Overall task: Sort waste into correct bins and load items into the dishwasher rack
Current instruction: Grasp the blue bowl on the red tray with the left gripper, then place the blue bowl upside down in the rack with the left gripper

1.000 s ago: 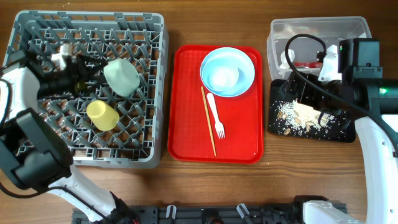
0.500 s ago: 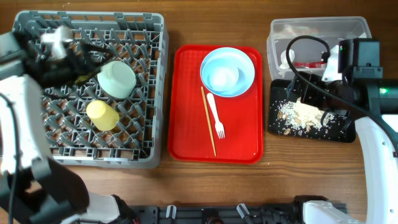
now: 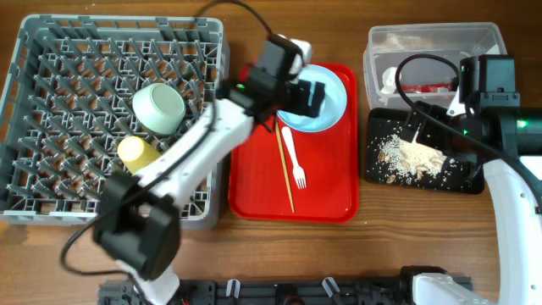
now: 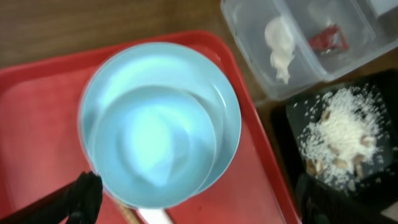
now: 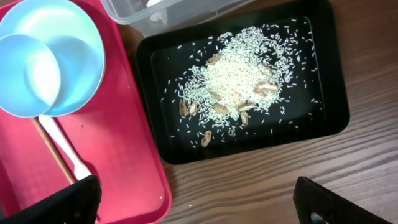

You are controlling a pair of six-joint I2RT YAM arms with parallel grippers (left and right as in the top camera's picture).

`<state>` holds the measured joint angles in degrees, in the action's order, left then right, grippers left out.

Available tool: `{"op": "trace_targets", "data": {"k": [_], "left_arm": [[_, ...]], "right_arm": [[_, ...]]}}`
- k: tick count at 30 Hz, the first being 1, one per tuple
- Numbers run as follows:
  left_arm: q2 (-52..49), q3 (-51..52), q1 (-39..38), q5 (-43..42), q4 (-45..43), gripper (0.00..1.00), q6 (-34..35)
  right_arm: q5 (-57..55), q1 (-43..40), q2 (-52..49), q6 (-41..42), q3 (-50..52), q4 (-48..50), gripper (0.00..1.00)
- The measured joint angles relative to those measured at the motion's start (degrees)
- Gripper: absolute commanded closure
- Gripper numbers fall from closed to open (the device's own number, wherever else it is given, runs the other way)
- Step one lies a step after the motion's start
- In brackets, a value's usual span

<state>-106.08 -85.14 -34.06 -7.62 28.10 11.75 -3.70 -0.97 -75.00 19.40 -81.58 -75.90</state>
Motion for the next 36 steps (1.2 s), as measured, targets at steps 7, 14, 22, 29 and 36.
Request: {"op": "trace_targets", "data": {"k": [7,14,22,29,36], "left_arm": [[-13.9,0.0,-3.4,2.9,-3.2,0.61,0.8],[-14.9,-0.7,-3.4,4.9,-1.7,0.96,0.2],[-8.0,-0.3,-3.1,4.5,0.3,0.96,0.2],[10.8,-0.3,17.1,-15.4,1.0,0.96,0.6],[3.4,-0.3,40.7,-50.3,-3.8,0.96,1.0]], "right_arm": [[0.0,0.0,0.0,0.0,0.0,-0.2,0.0],[0.0,0.0,0.0,0.0,0.0,-0.2,0.0],[-0.3,0.0,0.0,0.0,0.0,-0.3,0.0],[-0.4,0.0,0.0,0.0,0.0,-0.4,0.0],[-0.4,0.0,0.0,0.0,0.0,-0.4,0.0]]}}
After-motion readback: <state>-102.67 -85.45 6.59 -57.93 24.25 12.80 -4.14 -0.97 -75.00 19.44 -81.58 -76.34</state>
